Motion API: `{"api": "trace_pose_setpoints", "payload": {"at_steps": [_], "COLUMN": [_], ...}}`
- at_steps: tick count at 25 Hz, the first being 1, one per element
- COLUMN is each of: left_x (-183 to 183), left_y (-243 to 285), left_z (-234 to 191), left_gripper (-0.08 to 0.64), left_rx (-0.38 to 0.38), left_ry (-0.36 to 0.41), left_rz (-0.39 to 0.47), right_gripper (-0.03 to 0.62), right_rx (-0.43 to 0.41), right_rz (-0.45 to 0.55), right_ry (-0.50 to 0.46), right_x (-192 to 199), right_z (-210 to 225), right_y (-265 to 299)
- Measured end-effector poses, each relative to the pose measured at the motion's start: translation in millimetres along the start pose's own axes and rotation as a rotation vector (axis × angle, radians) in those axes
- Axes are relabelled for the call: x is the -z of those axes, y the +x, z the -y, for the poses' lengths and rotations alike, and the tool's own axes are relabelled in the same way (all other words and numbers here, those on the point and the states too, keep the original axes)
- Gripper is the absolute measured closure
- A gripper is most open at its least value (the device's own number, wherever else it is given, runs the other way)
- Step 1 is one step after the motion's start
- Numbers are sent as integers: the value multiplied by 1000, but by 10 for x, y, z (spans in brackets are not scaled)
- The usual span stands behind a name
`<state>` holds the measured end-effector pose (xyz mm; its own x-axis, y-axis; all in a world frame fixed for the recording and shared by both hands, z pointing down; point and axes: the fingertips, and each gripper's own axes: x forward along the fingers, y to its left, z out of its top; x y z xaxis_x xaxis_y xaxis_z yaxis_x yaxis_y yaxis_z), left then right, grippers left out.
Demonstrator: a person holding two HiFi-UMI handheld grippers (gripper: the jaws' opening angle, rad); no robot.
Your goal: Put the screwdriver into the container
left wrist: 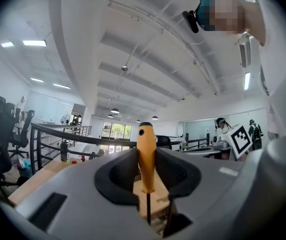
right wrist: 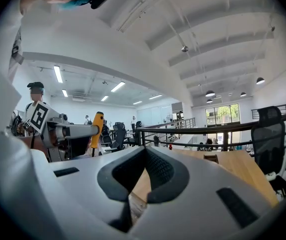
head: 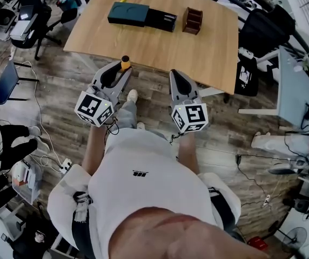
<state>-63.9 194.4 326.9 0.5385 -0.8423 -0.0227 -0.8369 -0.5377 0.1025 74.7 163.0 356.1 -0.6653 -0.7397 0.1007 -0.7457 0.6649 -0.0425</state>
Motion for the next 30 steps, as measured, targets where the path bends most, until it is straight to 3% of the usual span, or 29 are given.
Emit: {"api": "trace_pose_setpoints", "payload": {"at_steps": [13,30], "left_x": [88,68], "left_y": [620,1602], "left_z": [-584,-1828], "left_gripper": [448,448], "left_rx": [25,104], "left_ry": [-34,-64], "left_rz": [-10,-53], "right_gripper": [597,597], "right_rx": [25,97], "right_rz": [-25,-88], "right_ry": [8,30], "right_x": [20,-43], "right_z": [425,952], "right_y": [697,2073]}}
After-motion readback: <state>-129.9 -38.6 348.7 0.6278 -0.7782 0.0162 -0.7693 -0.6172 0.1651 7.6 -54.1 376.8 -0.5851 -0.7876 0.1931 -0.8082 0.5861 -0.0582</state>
